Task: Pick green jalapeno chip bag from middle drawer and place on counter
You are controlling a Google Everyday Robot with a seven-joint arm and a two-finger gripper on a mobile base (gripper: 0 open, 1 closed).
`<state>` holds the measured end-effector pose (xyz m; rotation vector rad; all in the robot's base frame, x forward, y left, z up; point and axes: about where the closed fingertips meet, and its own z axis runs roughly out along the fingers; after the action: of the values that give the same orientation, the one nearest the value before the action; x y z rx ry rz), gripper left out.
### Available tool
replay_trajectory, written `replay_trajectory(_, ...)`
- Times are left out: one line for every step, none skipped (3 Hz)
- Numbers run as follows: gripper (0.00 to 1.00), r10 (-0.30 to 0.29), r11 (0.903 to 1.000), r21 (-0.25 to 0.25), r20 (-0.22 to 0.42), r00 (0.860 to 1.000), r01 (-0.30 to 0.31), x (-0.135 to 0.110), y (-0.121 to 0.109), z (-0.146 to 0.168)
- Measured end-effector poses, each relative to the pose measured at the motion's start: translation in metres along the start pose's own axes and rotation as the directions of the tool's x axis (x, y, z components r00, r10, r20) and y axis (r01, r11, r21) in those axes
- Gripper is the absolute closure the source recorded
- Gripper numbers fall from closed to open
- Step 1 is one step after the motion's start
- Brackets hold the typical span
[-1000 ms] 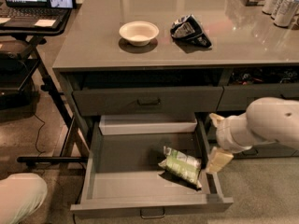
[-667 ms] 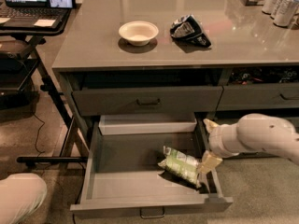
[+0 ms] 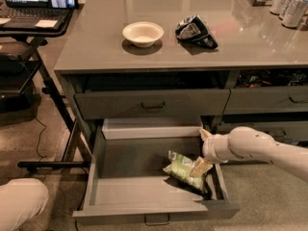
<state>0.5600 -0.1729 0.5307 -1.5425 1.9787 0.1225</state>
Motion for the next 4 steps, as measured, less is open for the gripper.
replay_trajectory(0.00, 0.000, 1.0000, 0.000, 0.000, 1.000, 0.000, 0.000, 0.000, 0.000)
replay_trajectory(0.00, 0.006, 0.9998, -0.021, 0.004, 1.000, -0.006, 0.001, 0.002, 0.006)
replay_trajectory(0.00, 0.045, 0.9947, -0.092, 0.010, 0.999, -0.044, 0.010, 0.007, 0.034)
replay_trajectory(0.00, 0.105, 0.9816, -0.161, 0.001, 0.995, -0.103, 0.026, 0.012, 0.070)
